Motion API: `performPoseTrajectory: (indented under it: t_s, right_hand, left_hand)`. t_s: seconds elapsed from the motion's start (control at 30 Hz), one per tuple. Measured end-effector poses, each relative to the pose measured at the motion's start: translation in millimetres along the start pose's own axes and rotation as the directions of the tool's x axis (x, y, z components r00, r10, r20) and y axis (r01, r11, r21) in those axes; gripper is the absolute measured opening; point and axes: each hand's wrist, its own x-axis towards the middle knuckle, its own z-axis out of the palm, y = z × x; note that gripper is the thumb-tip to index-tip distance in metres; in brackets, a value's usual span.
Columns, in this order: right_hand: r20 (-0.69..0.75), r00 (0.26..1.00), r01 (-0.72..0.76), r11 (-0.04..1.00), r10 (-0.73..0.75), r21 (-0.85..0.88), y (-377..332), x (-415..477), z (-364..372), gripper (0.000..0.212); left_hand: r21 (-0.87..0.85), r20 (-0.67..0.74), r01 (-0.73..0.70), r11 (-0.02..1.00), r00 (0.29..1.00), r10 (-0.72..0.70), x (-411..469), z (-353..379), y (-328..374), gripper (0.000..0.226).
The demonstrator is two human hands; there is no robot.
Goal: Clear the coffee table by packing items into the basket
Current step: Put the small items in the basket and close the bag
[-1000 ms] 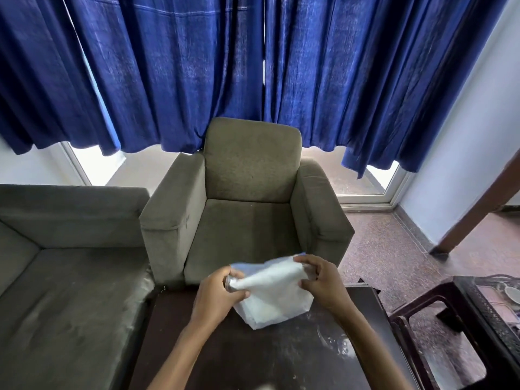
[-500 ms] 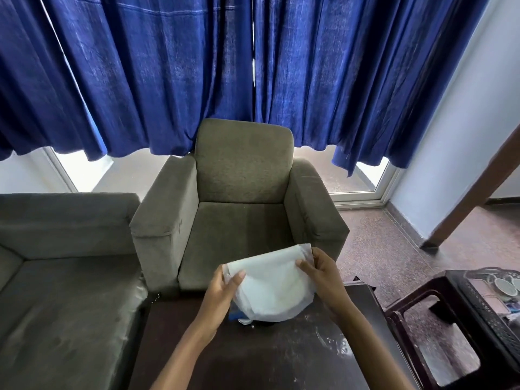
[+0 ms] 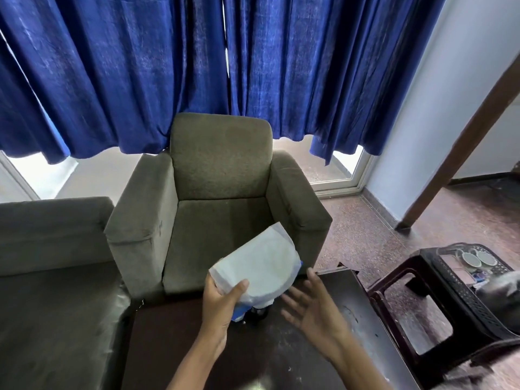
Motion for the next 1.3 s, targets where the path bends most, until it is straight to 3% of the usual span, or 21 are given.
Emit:
performPoseTrajectory:
  t_s: [0.07,0.17,0.27,0.4,0.43,0.53,0.7,0.93,1.07,1.3]
  right_hand:
    - [0.089,0.995,-0.046,0.997,0.041,0.057,12,2,2,0.050]
    - [0.161,0.986,0.026,0.986,-0.053,0.163,18,8,5,0.052]
    - [-0.014,0.985,0.174,0.978,-0.174,0.117,17,18,0,0.045]
    - [-0.136,0.958,0.253,0.967,-0.253,-0.020,7,20,-17,0.036]
    - [-0.150,0.951,0.265,0.963,-0.269,-0.048,4,19,-21,0.034]
    - [-0.182,0.936,0.284,0.952,-0.301,-0.114,-2,16,-33,0.034]
    - [-0.298,0.877,0.320,0.920,-0.378,-0.224,-11,4,-57,0.033]
    - [-0.404,0.825,0.386,0.916,-0.396,-0.109,-30,-48,-137,0.041]
    - [-0.482,0.778,0.432,0.900,-0.403,-0.055,-41,-74,-194,0.059]
    - [-0.597,0.714,0.415,0.908,-0.366,-0.060,-84,-122,-314,0.029]
  left_hand:
    - [-0.026,0.005,0.017,1.000,1.000,-0.017,-6,7,-8,0.088]
    - [-0.023,0.018,0.070,0.997,0.997,-0.070,-16,15,-17,0.088]
    - [-0.005,0.122,0.175,0.985,0.977,-0.173,-24,17,-16,0.088]
    - [0.082,0.290,0.364,0.928,0.882,-0.372,-25,14,-7,0.042]
    - [0.110,0.293,0.383,0.917,0.869,-0.398,-21,13,-5,0.040]
    - [0.183,0.307,0.366,0.913,0.861,-0.406,-9,28,-3,0.040]
    - [0.266,0.361,0.284,0.921,0.857,-0.368,-13,84,-13,0.021]
    - [0.275,0.448,0.370,0.887,0.767,-0.459,-48,163,-51,0.018]
    - [0.284,0.516,0.391,0.875,0.707,-0.484,-79,217,-73,0.020]
    - [0.290,0.563,0.471,0.833,0.620,-0.547,-141,327,-127,0.017]
